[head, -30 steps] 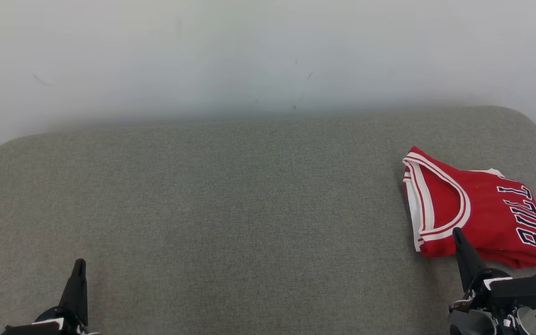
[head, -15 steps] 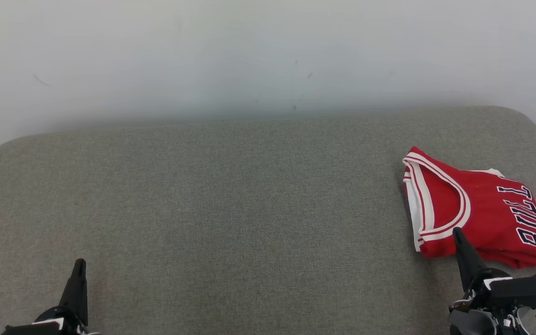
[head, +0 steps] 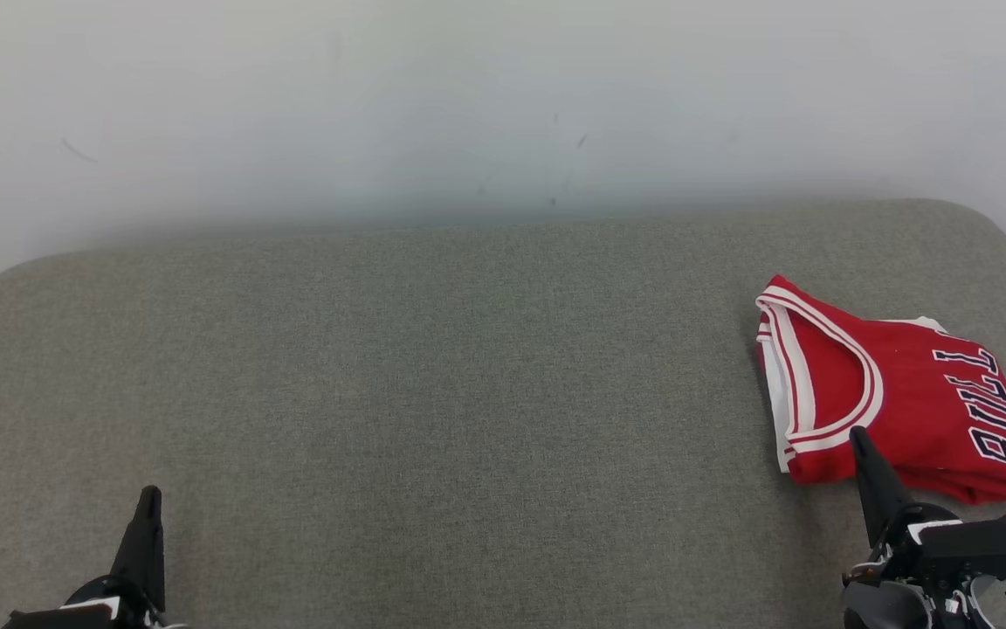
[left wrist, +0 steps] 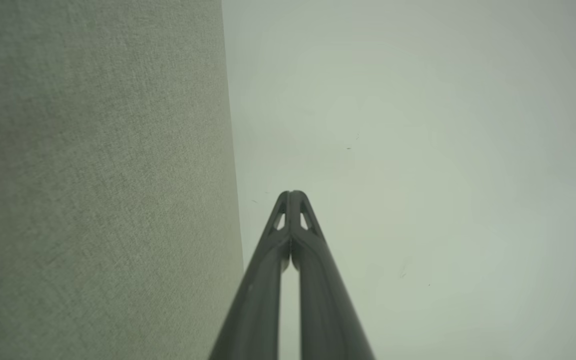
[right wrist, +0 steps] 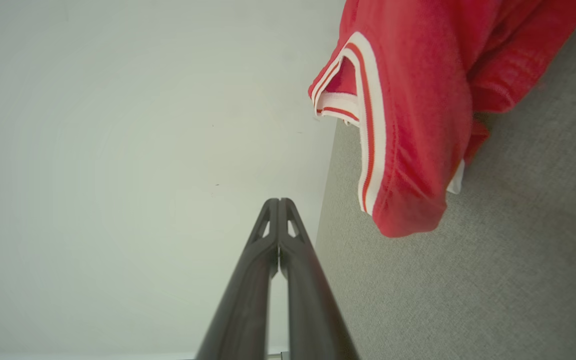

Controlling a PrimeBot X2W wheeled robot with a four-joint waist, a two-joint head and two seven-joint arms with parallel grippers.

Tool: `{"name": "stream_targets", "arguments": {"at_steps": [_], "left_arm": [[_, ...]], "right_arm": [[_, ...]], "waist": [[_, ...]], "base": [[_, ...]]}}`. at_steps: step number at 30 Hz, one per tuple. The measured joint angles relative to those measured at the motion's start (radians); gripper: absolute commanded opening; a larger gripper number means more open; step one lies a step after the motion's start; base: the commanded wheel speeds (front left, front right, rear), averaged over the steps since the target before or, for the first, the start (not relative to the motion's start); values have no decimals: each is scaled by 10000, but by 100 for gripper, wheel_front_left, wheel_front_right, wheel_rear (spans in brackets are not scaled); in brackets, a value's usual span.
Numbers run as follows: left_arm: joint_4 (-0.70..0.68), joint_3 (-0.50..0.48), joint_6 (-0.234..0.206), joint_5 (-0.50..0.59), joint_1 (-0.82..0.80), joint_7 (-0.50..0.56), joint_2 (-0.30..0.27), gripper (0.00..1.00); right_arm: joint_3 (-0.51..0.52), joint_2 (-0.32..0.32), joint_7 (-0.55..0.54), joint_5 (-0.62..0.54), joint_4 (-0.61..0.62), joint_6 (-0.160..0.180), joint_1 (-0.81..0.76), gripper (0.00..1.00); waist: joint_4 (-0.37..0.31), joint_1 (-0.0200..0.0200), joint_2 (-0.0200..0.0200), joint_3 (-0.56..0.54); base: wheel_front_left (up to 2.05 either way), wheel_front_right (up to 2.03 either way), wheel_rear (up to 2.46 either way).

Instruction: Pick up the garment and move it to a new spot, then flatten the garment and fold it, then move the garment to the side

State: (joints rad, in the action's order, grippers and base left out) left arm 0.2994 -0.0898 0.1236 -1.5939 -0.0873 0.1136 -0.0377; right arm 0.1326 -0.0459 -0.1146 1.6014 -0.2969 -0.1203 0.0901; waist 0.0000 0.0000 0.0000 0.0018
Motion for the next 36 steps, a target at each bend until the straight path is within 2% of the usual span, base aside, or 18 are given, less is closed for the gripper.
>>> {"name": "stream_targets", "arguments": {"at_steps": [36], "left_arm": [[-4,0,0,0,0,2,0,0]], "right_arm": [[0,0,0,0,10,0,0,0]], "waist": [[0,0,0,1]], "base": [[0,0,0]]}}
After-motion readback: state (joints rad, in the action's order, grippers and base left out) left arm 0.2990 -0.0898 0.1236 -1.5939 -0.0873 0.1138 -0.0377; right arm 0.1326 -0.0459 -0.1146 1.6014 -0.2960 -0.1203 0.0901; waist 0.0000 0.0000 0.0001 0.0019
